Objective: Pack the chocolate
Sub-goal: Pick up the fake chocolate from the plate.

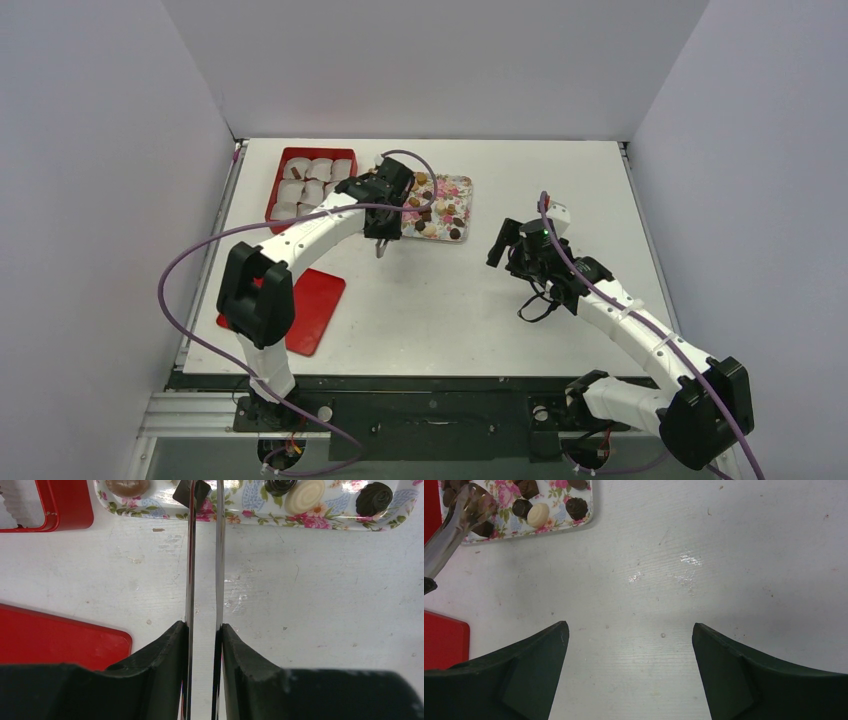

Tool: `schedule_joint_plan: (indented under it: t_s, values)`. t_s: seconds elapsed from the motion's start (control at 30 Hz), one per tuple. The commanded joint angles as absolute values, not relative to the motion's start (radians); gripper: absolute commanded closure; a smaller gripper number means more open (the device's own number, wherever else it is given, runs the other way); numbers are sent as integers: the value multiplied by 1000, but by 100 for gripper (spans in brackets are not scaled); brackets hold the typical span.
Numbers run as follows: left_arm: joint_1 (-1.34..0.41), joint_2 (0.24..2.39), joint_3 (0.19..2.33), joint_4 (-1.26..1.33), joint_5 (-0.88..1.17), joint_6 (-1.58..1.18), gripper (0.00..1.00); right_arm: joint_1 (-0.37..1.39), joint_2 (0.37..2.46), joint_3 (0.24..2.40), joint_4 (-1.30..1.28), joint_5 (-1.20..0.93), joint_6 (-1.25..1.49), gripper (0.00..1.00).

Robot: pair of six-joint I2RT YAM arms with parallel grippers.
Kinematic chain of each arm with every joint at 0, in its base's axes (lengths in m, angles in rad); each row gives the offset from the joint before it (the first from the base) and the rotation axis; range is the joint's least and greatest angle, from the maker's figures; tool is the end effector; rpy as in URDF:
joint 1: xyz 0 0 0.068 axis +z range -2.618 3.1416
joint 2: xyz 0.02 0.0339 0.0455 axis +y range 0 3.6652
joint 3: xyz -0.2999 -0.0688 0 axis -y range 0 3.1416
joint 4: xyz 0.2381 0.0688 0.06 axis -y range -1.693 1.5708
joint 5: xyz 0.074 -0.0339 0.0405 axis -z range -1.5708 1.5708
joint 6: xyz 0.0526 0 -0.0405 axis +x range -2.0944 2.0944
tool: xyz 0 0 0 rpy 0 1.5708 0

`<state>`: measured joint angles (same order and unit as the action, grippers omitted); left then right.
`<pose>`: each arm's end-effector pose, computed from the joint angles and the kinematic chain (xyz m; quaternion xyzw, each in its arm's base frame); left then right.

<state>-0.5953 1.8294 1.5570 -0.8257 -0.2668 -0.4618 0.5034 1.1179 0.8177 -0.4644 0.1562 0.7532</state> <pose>0.3381 -0.2122 0.2861 0.0332 0.9635 -0.0054 0.2656 0.2009 0.1013 0.2829 0.1446 0.9061 0.1718 0.3586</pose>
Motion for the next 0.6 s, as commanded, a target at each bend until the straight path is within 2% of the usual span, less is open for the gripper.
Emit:
schedule_joint_plan:
  t_s: [0.0,0.17,0.57]
  values:
    - [-601,1829,1612,-804,-292,-453,76,499,1098,819,-431,162,764,11]
    - [-600,1830,1657,-825,-299,-436,83,499,1096,816,-432,163,765,11]
    - [-557,1759,1793,-900,-317,-429,83,497,1086,823,-447,163,756,11]
